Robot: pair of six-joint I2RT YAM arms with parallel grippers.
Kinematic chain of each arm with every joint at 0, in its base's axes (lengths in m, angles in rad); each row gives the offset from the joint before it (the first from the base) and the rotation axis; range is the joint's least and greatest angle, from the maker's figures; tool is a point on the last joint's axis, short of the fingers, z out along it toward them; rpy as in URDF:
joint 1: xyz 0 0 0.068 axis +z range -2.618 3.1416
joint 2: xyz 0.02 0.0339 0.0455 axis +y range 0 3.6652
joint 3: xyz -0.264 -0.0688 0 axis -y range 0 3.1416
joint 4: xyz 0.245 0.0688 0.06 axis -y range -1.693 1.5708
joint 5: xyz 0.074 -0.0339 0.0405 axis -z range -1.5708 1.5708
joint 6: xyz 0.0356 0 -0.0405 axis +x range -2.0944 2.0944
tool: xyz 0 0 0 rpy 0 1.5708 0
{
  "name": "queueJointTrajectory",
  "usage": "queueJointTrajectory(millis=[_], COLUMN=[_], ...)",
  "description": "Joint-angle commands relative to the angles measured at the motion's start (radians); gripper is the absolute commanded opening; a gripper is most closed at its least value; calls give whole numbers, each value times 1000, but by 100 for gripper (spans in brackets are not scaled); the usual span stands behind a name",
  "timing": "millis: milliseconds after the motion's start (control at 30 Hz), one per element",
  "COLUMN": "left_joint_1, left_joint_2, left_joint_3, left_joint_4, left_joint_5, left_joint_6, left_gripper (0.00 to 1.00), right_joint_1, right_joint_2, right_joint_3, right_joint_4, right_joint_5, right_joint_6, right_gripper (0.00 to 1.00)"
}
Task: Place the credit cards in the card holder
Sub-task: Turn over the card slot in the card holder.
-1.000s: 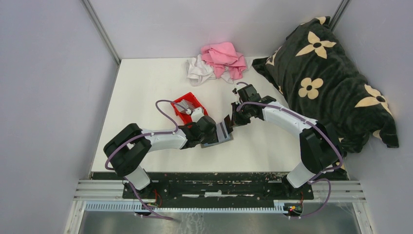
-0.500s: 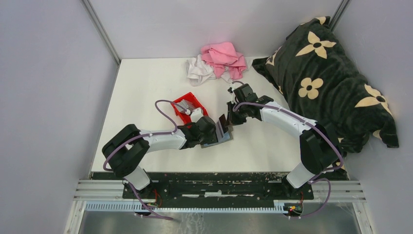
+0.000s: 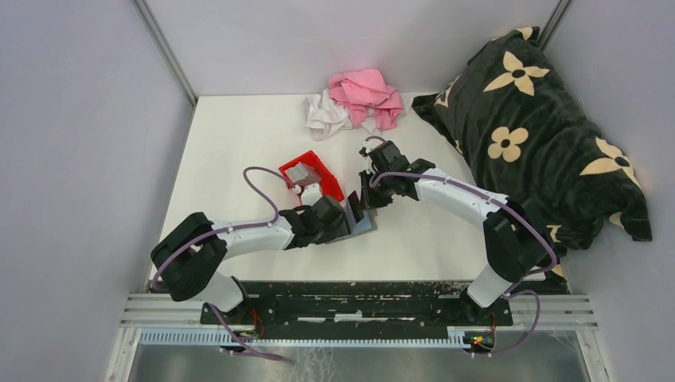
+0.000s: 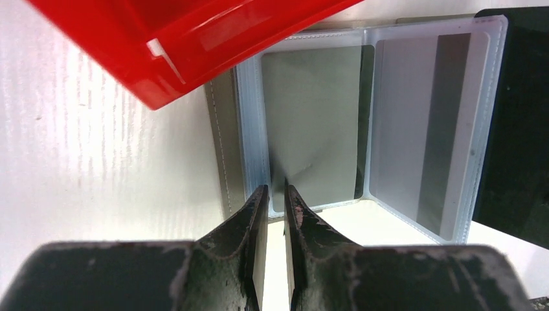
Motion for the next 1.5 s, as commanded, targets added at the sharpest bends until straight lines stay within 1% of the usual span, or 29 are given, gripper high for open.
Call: queueJointTrajectory(millis=[0, 433, 1033, 1467], left_joint_1=[-6, -5, -6, -5], left_joint_2=[-44, -74, -52, -138], left_joint_3=[-37, -100, -124, -157], left_joint_4=[-56, -64, -48, -96], left_joint_5=[-39, -42, -35, -53], left_joint_6=[-16, -23, -22, -32], left_gripper=[23, 22, 22, 22], right_joint_1=[28, 80, 82, 82], right_joint_2=[8, 1, -32, -87], right_joint_3=[44, 71, 90, 153], right_joint_4=[43, 33, -11, -106], right_joint_5=[24, 71, 120, 253], right_joint_6=[19, 29, 4, -69], right_gripper=[1, 1, 1, 1])
